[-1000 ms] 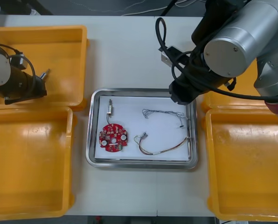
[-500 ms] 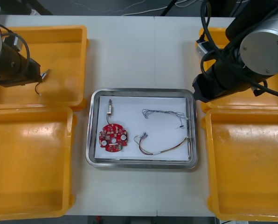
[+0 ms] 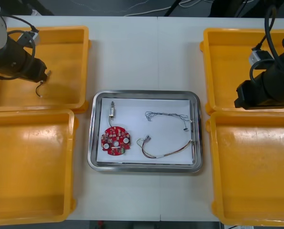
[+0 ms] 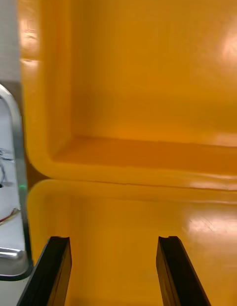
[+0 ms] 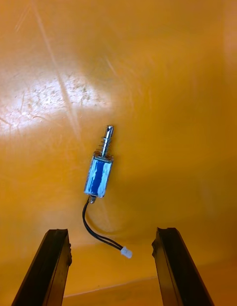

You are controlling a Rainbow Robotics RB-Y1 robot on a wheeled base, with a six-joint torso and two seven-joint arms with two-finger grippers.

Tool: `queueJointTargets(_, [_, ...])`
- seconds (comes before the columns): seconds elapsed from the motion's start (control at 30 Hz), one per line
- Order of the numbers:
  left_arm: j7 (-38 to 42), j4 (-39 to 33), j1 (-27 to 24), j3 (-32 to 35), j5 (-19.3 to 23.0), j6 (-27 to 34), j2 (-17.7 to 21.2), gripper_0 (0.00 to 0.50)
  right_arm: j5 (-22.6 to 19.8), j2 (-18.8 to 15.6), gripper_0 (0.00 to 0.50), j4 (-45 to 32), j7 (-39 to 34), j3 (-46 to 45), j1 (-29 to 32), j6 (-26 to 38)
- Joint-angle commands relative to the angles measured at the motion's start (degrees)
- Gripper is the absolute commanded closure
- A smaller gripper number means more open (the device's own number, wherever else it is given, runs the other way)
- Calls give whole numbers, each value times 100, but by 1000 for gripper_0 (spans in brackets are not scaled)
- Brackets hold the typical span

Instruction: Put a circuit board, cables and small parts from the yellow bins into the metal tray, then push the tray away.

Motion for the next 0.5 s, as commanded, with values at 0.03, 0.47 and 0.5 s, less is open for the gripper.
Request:
queueJointTargets(0.03, [-655,466,-295,-59,339,-515,149,0,-50,-285,0,-177,-165,-573,405,22])
queueJointTargets(0.47, [-1156,1345,-691,-173,198,-1025,34,0,232,-285,0,-177,-60,-890,845,22])
queueJointTargets(0.5, [-1156,1389,-717,-182,198,-1051,34,0,249,-285,0,-185,-51,-890,862,22])
